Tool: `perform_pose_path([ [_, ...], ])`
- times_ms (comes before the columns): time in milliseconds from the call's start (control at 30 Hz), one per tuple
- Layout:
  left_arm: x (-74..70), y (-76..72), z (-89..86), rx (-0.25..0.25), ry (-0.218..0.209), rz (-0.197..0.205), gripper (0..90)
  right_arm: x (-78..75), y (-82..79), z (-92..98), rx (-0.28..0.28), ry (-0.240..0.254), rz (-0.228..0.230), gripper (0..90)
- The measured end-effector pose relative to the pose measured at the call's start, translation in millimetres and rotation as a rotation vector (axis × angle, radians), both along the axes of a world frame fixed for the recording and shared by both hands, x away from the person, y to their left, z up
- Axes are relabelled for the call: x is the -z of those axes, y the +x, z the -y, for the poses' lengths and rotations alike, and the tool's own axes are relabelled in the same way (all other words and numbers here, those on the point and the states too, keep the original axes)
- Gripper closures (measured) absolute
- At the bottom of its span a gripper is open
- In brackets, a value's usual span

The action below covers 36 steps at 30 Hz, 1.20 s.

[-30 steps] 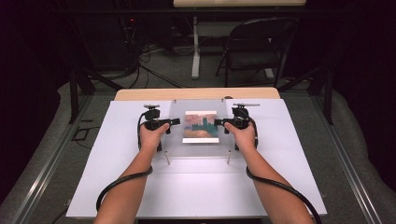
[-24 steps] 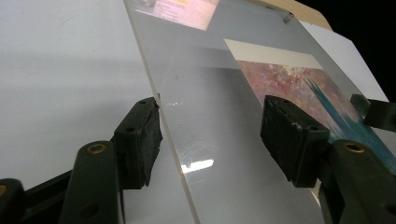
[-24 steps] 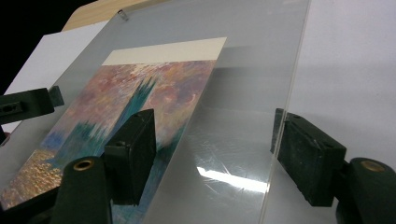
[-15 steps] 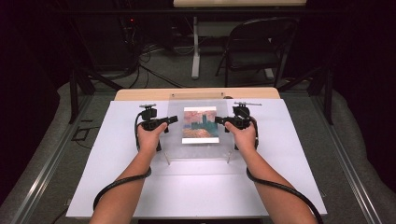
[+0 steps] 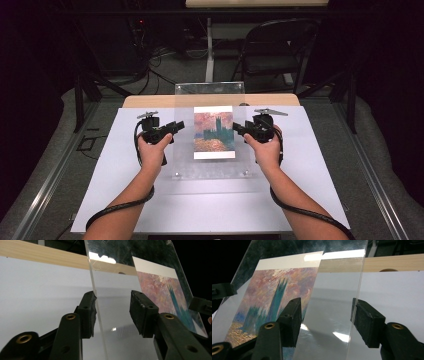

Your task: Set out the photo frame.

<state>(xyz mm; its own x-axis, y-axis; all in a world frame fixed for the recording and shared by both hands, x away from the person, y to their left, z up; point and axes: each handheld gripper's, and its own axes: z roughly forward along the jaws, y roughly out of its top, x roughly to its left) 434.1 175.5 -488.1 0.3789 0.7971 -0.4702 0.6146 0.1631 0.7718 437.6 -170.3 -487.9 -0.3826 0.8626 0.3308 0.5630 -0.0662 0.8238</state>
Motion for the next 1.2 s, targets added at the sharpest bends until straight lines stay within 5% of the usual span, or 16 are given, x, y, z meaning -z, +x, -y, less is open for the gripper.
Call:
perform_pose_path([
  [300,-21.3,-36.1,-5.8,0.04,0.034,0.088,62.6,-22.8,-36.1,8.3,-0.029,-0.002,0.07,53.1],
  [567,-30.6,-70.1,-13.3,0.08,0.016,0.148,69.1,-35.5,-72.0,13.2,-0.067,-0.052,0.131,58.9],
  [733,-32.9,-93.1,-16.5,0.11,0.019,0.193,71.5,-38.4,-95.2,17.9,-0.082,-0.051,0.161,63.5],
  [1067,-33.2,-136.6,-18.9,0.167,0.097,0.277,72.5,-35.1,-141.2,22.1,-0.107,-0.067,0.227,68.2],
  [1200,-30.8,-141.8,-20.8,0.194,0.075,0.28,70.8,-32.9,-149.9,25.2,-0.134,-0.077,0.248,68.7],
])
